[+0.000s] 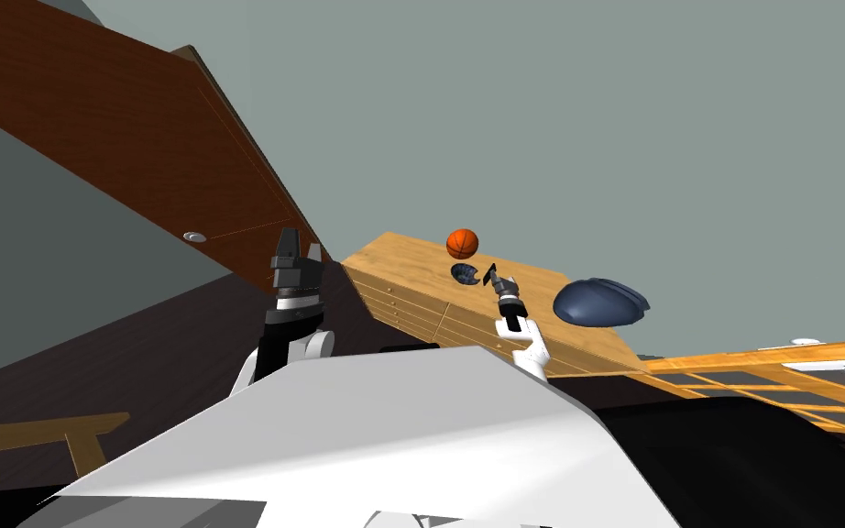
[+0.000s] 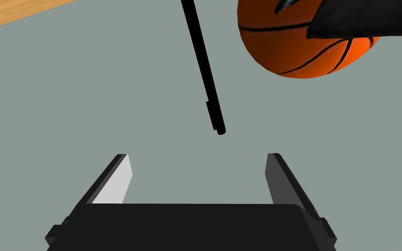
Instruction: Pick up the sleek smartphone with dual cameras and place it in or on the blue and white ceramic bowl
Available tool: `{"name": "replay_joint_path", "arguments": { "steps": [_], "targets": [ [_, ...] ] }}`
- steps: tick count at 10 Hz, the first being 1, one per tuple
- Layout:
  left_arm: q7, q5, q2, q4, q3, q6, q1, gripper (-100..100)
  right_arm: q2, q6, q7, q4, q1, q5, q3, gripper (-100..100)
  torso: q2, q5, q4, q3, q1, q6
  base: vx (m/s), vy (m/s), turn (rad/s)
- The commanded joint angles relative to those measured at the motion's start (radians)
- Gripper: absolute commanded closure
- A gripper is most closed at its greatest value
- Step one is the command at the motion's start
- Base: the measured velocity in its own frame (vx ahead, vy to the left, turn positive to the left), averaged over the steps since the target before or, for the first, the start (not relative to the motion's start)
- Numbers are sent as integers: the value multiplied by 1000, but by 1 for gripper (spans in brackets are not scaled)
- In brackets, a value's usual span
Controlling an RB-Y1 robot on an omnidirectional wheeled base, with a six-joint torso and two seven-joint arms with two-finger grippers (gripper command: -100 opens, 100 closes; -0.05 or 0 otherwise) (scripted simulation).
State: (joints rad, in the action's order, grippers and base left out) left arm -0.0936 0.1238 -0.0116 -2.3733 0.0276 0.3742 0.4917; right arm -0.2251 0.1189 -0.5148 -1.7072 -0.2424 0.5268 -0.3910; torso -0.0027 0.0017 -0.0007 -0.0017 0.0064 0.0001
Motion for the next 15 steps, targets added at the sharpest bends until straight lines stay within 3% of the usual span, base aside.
{"name": "replay_joint_path", "arguments": {
  "steps": [1,4,6,7,8,9,10,14,15],
  "targets": [
    [0,0,0,0,0,0,0,0,-15,-29,-40,44,23,33,-23,-100,0,0,0,0,0,0,68,108,39],
    [0,0,0,0,0,0,0,0,-39,-63,-91,114,49,78,-55,-100,-1,0,0,0,1,0,61,109,35],
    [0,0,0,0,0,0,0,0,-44,-74,-106,139,51,91,-62,-100,1,0,0,0,-1,0,33,73,13],
    [0,0,0,0,0,0,0,0,-41,-71,-100,125,48,86,-58,-100,2,0,0,1,-2,0,12,22,0],
    [0,0,0,0,0,0,0,0,-41,-72,-102,127,48,87,-59,0,3,-1,1,1,-5,0,3,5,-1],
    [0,0,0,0,0,0,0,0,-41,-72,-102,127,48,87,-59,-100,3,-1,1,2,-6,0,0,0,0],
    [0,0,0,0,0,0,0,0,-41,-72,-102,127,48,87,-59,100,4,-1,1,2,-6,0,0,0,0],
    [0,0,0,0,0,0,0,0,-42,-72,-102,126,48,87,-59,100,4,-2,1,2,-7,0,0,-1,-3],
    [0,0,0,0,0,0,0,0,-42,-72,-102,126,48,87,-59,0,4,-2,1,2,-7,0,0,0,0]
  ]
}}
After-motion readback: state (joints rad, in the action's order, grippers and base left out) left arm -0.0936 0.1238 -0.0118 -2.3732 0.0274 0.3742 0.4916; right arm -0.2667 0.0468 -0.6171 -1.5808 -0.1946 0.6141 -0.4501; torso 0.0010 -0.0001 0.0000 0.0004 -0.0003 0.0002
